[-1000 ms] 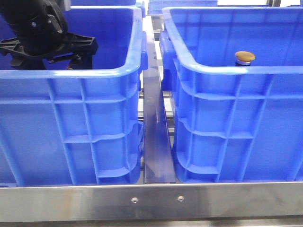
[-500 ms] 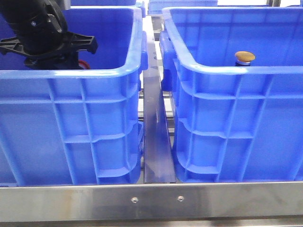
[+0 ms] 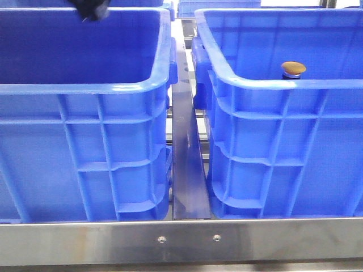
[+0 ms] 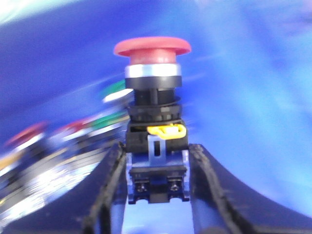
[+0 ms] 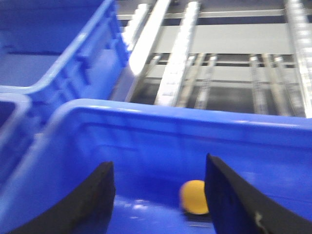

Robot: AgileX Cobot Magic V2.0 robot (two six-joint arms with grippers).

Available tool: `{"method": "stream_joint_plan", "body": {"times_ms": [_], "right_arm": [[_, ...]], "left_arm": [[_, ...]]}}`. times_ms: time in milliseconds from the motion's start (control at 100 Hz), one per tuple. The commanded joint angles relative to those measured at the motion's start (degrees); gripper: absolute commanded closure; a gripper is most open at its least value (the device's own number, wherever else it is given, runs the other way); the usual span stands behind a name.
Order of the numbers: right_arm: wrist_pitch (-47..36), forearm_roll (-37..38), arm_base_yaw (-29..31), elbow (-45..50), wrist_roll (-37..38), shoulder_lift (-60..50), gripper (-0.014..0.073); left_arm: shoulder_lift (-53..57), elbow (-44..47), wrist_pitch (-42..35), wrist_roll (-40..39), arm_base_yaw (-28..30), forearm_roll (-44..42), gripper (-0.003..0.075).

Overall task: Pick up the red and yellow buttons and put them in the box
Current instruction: 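Lift the red button and pass it to the right gripper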

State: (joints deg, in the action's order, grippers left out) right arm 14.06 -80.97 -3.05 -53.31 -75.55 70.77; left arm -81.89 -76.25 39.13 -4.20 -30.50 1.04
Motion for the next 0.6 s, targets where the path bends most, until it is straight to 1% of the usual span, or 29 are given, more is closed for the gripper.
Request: {"method": "stream_joint_plan", "body": {"times_ms": [0,60,170,200,270,310,370,590], "right_arm": [[6.3,-4.8,0.1,-1.6,-0.2,-1.8,0.0157],[11.1,-7.5,0.1,-1.6,0.2,-1.8,0.0157],[20.5,-10.7,0.1,-1.6,3.6,-1.7,0.0155],[23.4,-11.6,0.1,-1.6,3.8,-1.6,0.0148],[28.2,-13.3,0.1,-1.6,4.3,-1.0,0.0095],[30.3,-13.9,0.1,-1.6,4.8,-0.5,0.0052],[32.2,-14.4,0.1,-1.6,6.1,0.4,0.0026],[40.8,-14.6,0.1,-1.6,13.9,5.4,0.0032]], "left_arm": [[2.7,-1.8,-2.9,1.6,-3.6,2.2,0.0638],[2.7,-1.8,-2.9,1.7,-6.4,2.2,0.0638],[2.7,-1.8,-2.9,2.1,-10.5,1.9,0.0638],[2.7,-1.8,-3.0,2.1,-11.5,1.9,0.0638],[2.7,-1.8,-3.1,2.1,-13.2,1.9,0.0638],[2.7,-1.8,-3.2,2.1,-13.9,1.8,0.0638],[2.7,-1.8,-3.3,2.1,-14.7,1.8,0.0638],[2.7,-1.8,-3.3,2.1,-15.3,1.8,0.0638]]}}
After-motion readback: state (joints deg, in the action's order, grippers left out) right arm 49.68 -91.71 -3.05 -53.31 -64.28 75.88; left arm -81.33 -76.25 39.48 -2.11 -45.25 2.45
